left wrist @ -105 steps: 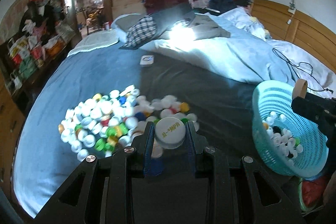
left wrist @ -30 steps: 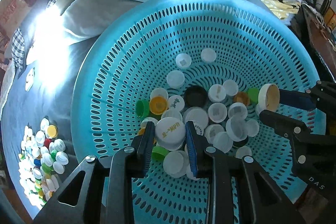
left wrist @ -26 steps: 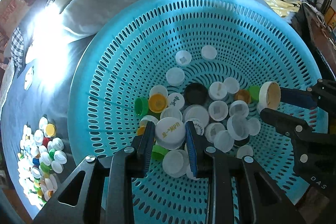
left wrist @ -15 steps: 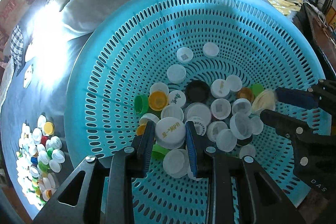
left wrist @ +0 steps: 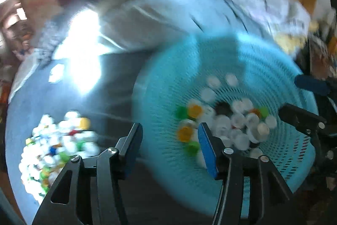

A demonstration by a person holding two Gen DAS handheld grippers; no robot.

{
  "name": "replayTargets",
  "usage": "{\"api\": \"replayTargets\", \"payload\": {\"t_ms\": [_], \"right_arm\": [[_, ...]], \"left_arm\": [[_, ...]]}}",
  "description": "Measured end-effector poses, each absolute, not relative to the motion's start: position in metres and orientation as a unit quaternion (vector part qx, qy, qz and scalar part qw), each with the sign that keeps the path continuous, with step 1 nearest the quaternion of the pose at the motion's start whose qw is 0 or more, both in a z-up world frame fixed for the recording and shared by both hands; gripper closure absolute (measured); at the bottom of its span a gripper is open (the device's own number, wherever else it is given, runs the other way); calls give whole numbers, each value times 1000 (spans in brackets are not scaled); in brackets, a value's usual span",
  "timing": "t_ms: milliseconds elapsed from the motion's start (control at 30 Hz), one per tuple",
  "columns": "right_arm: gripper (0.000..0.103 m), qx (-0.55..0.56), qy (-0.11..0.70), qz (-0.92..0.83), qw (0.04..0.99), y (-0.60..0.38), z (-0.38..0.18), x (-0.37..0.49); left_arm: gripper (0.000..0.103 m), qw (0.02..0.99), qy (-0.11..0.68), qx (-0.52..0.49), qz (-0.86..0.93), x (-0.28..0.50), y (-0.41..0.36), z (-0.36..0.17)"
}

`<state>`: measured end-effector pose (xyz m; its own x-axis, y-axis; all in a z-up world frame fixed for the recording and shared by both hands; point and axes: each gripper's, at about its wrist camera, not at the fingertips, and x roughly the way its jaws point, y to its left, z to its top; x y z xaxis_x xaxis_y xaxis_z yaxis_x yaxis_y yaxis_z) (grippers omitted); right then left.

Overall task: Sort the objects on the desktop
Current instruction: 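Move both open tools back to the cap pile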

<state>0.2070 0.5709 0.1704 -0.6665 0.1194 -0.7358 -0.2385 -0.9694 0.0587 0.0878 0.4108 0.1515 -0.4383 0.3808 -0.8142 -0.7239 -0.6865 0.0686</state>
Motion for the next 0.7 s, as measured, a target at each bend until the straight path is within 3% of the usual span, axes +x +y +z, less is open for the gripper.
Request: {"api": "replayTargets", "payload": {"t_ms": [100,167,300,433,700], "right_arm": [[19,-352,46,933,64,524,193,207],[9,-319,37,947,30,486,205,205],[3,-281,23,959,-40,408,200,195],[1,-303,26,948,-93,347,153,161],[1,-381,29,922,-57,320,43,73]], "left_arm": [[35,285,154,-360,875,80,331,176],[24,235,135,-335,902,75,274,180],[22,141,104,-341,924,64,159,155],[22,71,71,-381,919,52,85,107],[22,16,-6,-430,903,33,17,36]]}}
